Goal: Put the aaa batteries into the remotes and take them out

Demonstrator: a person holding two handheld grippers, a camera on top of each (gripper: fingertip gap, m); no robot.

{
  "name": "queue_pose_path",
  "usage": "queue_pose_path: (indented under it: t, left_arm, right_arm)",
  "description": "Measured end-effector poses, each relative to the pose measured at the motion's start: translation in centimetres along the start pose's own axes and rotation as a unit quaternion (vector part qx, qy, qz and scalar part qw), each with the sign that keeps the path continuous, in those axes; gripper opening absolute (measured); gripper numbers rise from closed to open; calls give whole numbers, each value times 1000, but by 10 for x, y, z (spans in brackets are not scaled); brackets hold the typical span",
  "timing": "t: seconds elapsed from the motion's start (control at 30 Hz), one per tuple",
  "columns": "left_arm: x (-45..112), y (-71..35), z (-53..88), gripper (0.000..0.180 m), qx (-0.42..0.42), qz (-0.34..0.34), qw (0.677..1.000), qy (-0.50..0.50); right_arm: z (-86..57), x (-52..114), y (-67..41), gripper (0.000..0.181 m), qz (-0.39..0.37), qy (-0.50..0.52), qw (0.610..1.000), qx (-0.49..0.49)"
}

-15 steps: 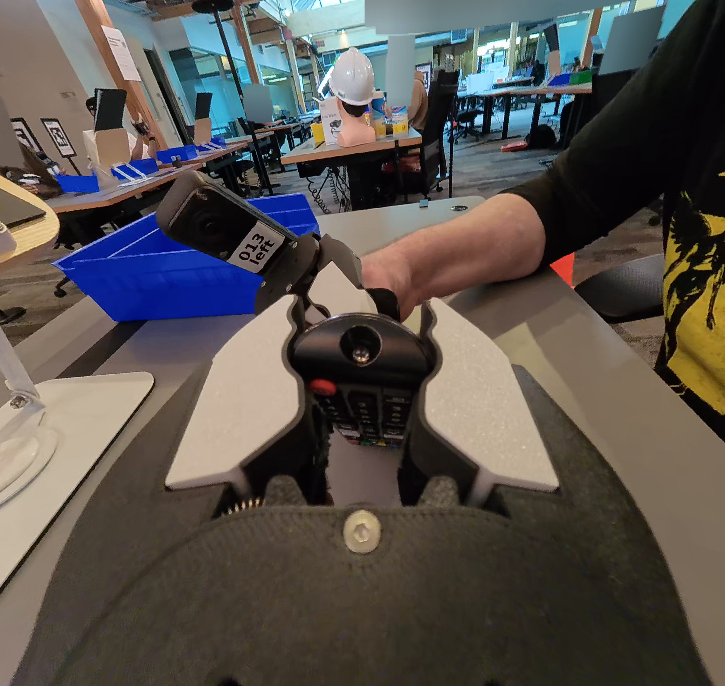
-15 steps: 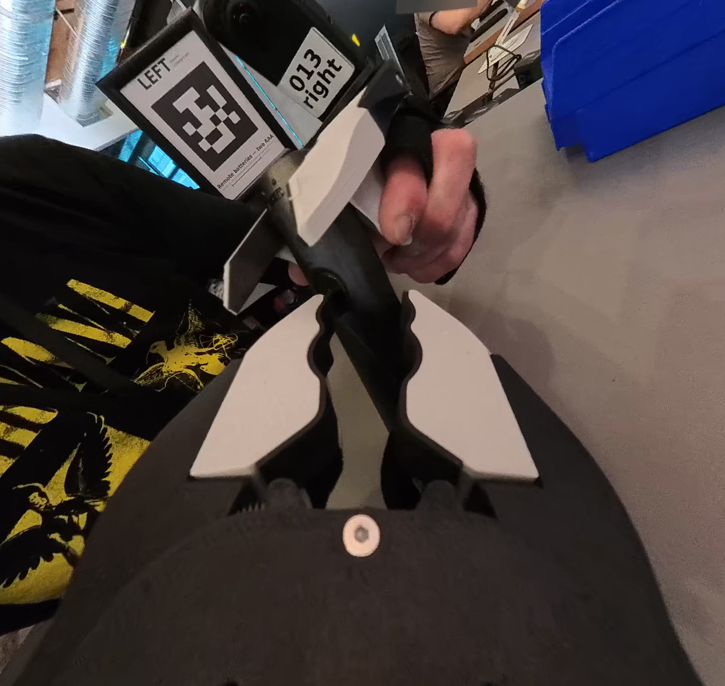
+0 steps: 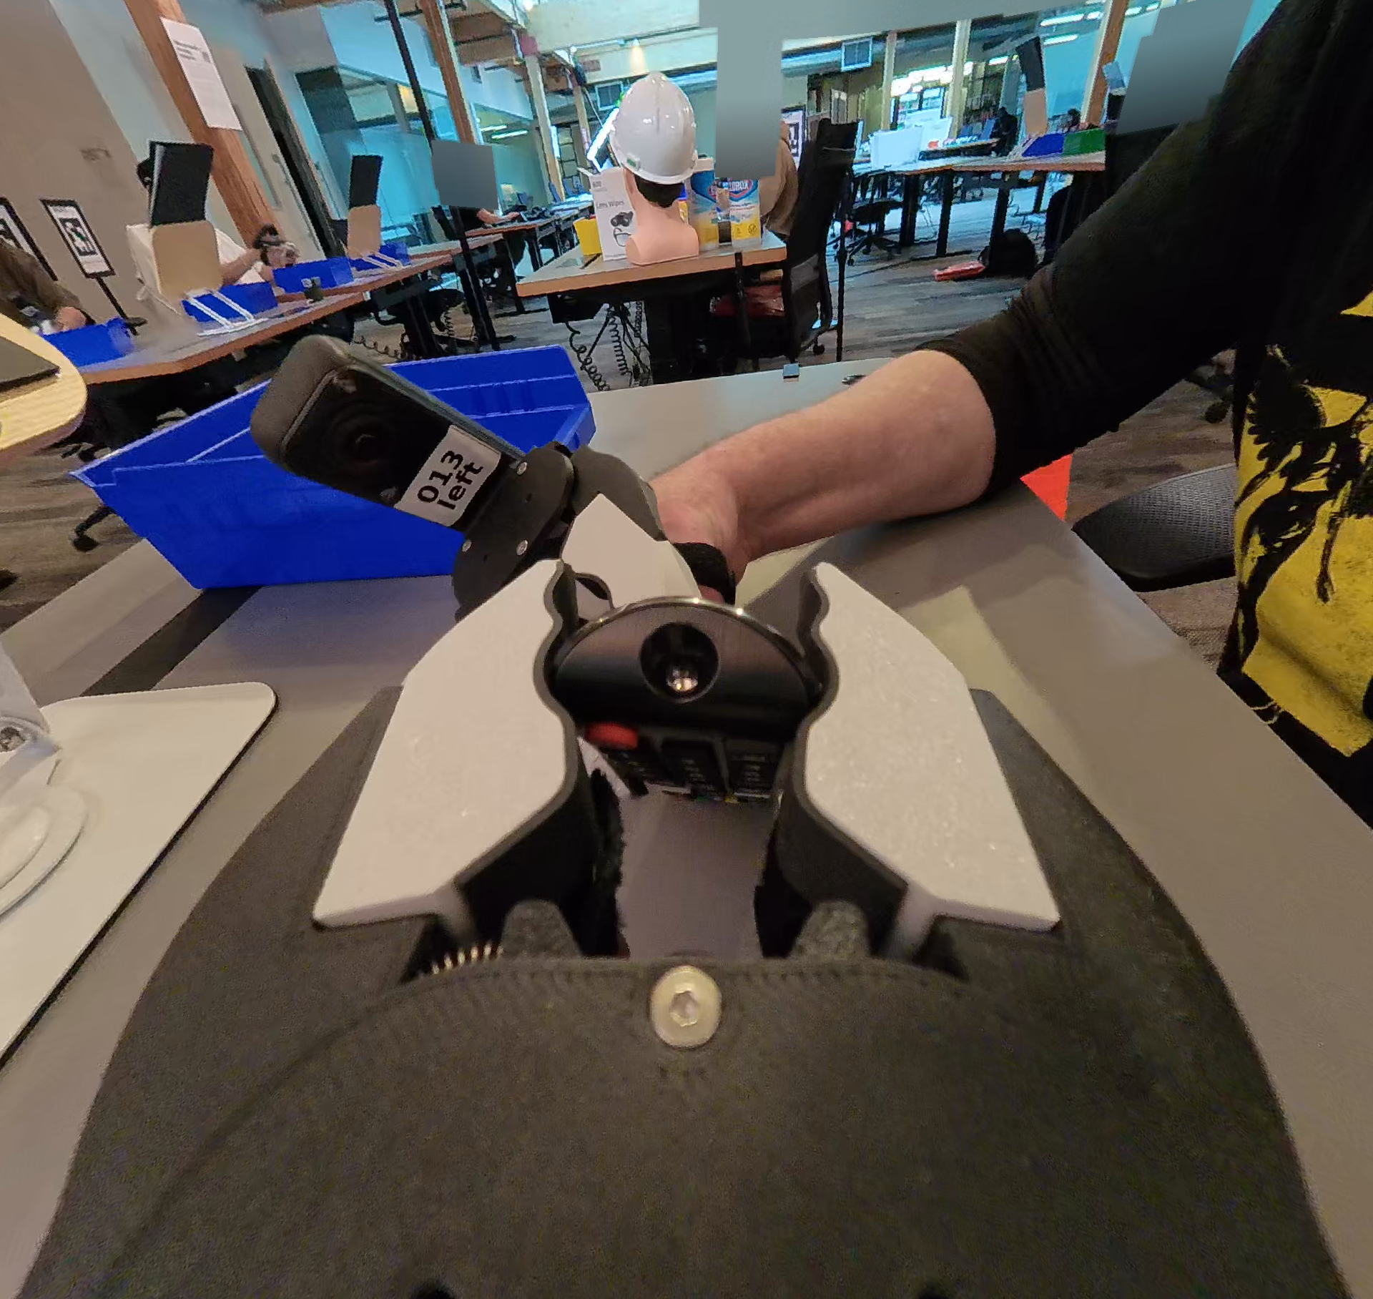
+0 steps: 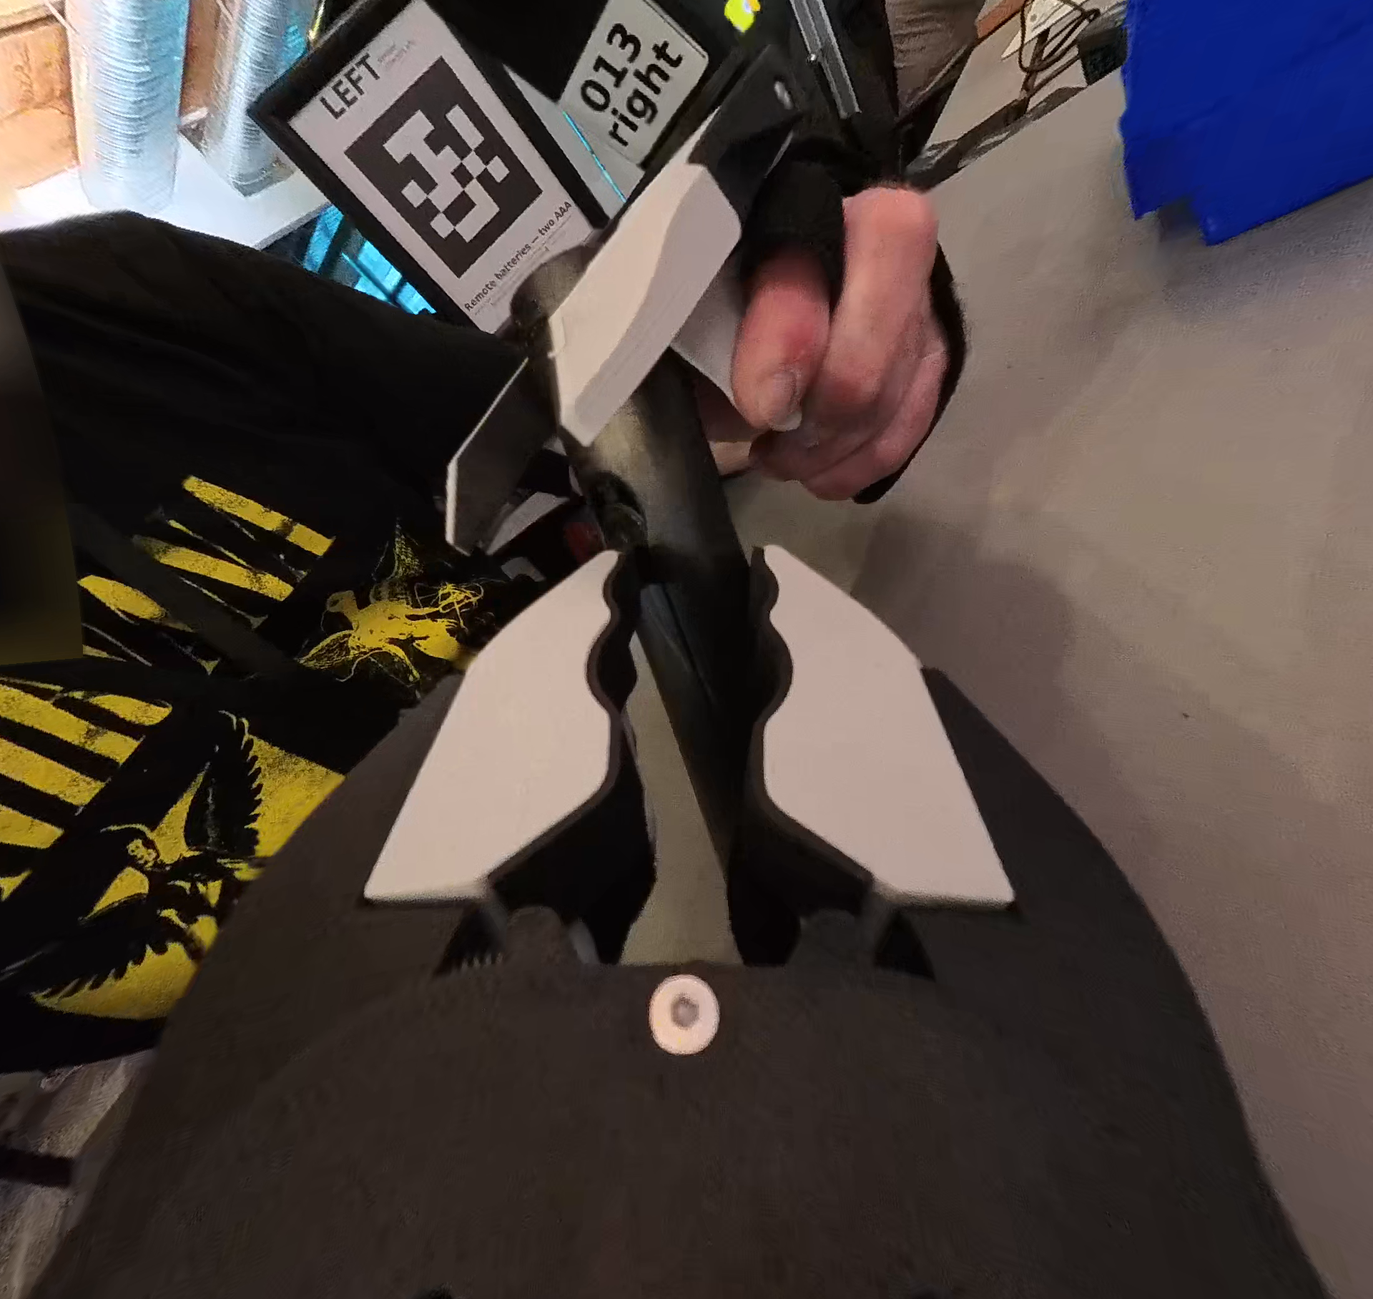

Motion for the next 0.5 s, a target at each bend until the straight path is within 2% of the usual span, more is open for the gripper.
queue_pose_path:
  t: [0.13,0.23,0.33,0.47,0.5]
  left_arm:
    - [1,-1,0,58,0,-4,1000,6]
    - [-2,-4,6,58,-14,-22,1000,-5]
    - [-7,-11,14,59,-16,-38,999,-20]
    - [-17,-15,26,58,-47,-73,995,-37]
    - [-22,-19,31,58,-60,-91,993,-44]
  right_arm:
    - [1,-2,-1,32,-2,14,1000,-16]
    - [-4,-14,7,34,41,69,997,-5]
    - [6,-28,-2,37,-2,46,999,-12]
    - [7,-45,-3,46,21,117,992,-44]
    - [7,-45,0,46,49,143,987,-59]
Point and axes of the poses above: each gripper's, where its closed fingertips meet, x out along the fingers, y out of its underside, z = x × y across the jaws, the point moved 3 cm from there along -x, back along the fingers, and after that the axes turned 13 degrees about -y, right-handed, at the moved point
